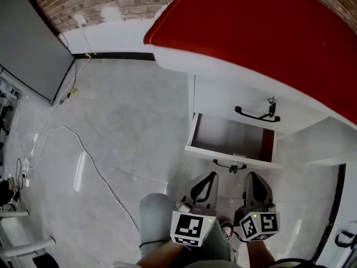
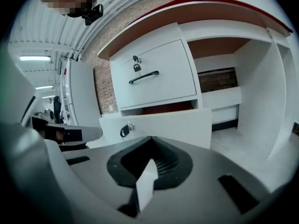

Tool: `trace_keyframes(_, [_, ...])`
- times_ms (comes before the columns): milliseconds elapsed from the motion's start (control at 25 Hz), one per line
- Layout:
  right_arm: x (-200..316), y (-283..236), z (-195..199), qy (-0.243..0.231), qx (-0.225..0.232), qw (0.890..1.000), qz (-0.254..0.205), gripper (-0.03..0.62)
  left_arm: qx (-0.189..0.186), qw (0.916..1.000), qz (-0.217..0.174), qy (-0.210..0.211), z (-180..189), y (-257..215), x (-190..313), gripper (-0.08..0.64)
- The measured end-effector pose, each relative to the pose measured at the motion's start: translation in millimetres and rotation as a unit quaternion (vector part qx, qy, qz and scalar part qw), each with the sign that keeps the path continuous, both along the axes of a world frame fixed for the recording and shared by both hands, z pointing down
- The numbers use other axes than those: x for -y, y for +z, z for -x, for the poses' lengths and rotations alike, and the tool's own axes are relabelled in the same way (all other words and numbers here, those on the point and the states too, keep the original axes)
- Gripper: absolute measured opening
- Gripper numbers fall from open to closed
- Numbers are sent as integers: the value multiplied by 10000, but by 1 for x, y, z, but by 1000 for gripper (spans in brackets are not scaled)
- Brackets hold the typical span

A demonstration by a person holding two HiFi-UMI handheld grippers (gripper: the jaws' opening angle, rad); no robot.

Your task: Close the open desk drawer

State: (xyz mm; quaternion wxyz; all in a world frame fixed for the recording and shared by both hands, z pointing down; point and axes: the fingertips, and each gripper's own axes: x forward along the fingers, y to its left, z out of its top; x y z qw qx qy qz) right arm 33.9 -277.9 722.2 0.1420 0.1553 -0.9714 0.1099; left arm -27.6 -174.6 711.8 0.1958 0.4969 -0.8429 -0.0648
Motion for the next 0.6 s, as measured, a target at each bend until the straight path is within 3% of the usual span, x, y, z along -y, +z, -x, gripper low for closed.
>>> trace_keyframes(120, [3,18,1,-75,113,9998,-110,-2,83,9995,-174,-266,5,22,1,8])
trace_keyframes(240, [2,28,5,-242,175,9994,-200,-2,186,9992,-90,-355,8,40,4,8])
trace_keyframes(600, [-19,4,24,-301,537,9977,-286,-2,399,9983,70,-430,9,34,8,8])
